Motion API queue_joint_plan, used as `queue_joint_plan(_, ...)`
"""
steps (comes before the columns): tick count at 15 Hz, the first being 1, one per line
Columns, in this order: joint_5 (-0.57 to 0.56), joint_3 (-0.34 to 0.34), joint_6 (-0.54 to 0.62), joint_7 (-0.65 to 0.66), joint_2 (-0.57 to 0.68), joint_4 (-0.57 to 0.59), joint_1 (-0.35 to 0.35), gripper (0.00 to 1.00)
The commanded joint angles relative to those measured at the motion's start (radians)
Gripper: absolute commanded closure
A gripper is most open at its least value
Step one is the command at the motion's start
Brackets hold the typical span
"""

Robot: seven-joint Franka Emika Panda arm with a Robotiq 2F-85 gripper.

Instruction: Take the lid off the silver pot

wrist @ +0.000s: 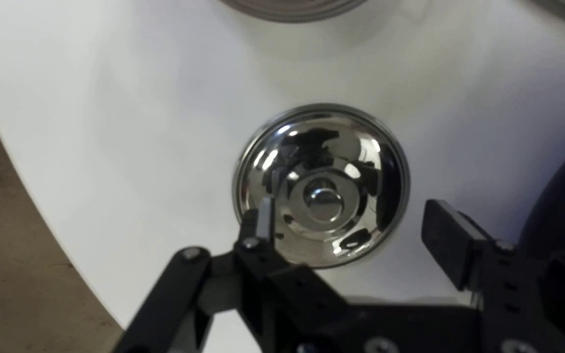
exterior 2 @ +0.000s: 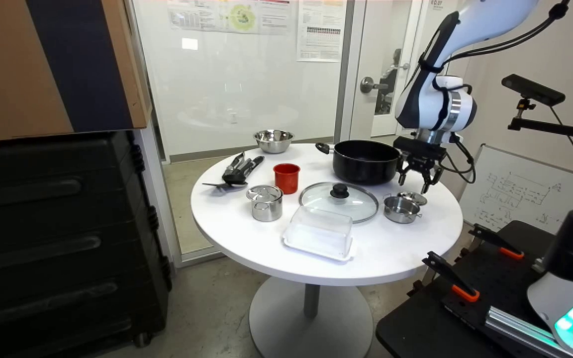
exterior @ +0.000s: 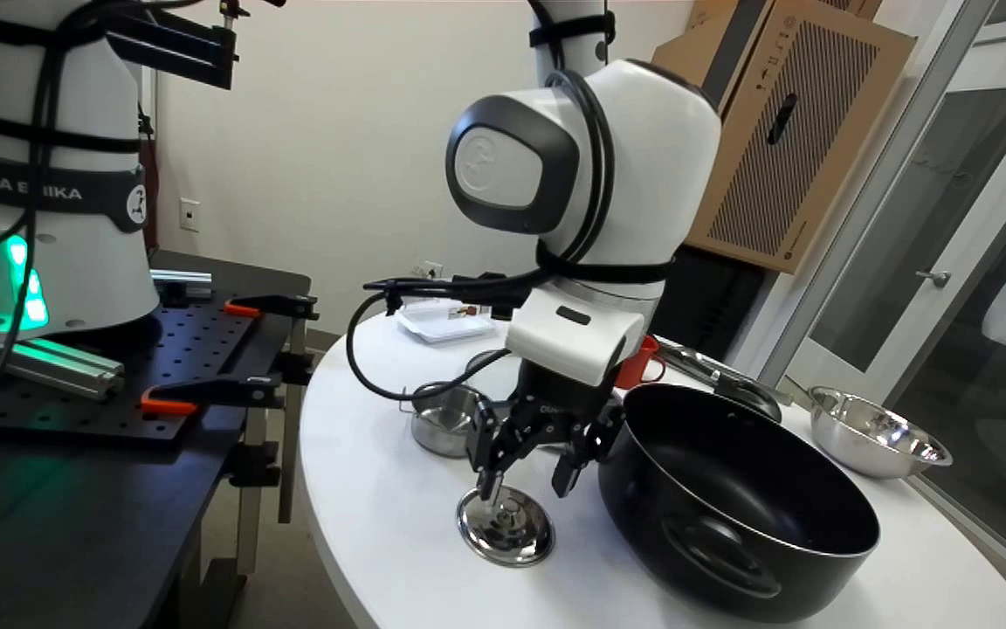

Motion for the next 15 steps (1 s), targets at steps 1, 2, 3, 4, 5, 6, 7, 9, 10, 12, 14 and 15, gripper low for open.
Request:
queue_joint_plan(1,0.025,0.006,-0.083,-0.042,-0.128,-0.047,-0.005,0.00)
queue_joint_plan(2,0.011,-0.003,-0.111,-0.044,-0.157,-0.058,0.002,0.00)
queue_joint_plan(3,-0.001,-0.009,-0.140,-0.049,-0.186,-0.069,0.006,0.00)
queue_joint_plan(4,-0.012,-0.014,-0.168,-0.052,-0.214,-0.079,0.010,0.00)
queue_joint_plan(5,-0.022,-0.019,-0.192,-0.051,-0.239,-0.089,0.013,0.00)
queue_joint_plan(6,-0.025,-0.019,-0.216,-0.058,-0.268,-0.099,0.013,0.00)
queue_joint_plan(7,-0.020,-0.014,-0.252,-0.078,-0.301,-0.110,0.008,0.00)
queue_joint_plan(9,-0.004,-0.008,-0.301,-0.111,-0.365,-0.134,0.004,0.00)
queue_joint_plan(10,0.000,-0.006,-0.332,-0.126,-0.401,-0.147,0.004,0.00)
queue_joint_plan(12,-0.008,-0.008,-0.302,-0.094,-0.333,-0.107,0.007,0.00)
queue_joint_plan(14,-0.009,-0.006,-0.315,-0.098,-0.372,-0.126,0.005,0.00)
queue_joint_plan(15,-0.009,-0.006,-0.315,-0.098,-0.379,-0.131,0.005,0.00)
